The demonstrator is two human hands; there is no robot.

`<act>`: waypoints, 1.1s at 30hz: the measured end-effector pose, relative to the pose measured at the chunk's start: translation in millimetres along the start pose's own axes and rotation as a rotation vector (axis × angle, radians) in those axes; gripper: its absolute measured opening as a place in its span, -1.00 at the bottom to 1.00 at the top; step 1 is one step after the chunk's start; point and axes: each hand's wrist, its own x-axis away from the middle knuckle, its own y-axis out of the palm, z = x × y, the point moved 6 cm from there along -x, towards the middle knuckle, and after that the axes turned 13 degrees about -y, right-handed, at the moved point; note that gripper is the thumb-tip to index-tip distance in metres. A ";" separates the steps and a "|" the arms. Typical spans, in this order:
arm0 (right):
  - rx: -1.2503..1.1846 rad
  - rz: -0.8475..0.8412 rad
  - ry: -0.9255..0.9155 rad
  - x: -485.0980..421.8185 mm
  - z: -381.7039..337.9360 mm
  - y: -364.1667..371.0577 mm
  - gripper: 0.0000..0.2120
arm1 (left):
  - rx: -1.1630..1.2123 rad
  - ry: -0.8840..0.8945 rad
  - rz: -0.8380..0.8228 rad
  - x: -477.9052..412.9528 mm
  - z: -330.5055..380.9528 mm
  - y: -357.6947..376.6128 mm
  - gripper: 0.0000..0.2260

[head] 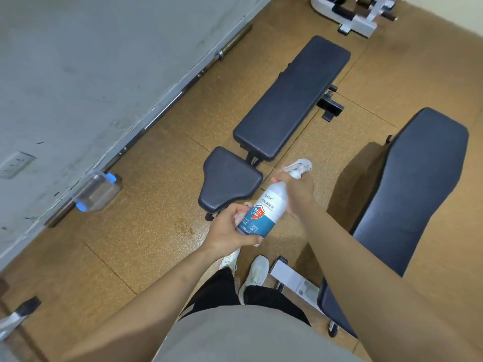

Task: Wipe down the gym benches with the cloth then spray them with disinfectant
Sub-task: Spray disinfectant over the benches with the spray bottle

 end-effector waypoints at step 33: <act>0.251 0.044 -0.091 -215.8 -159.9 3.9 -0.59 | 0.051 0.026 -0.127 -172.3 184.0 61.6 -0.21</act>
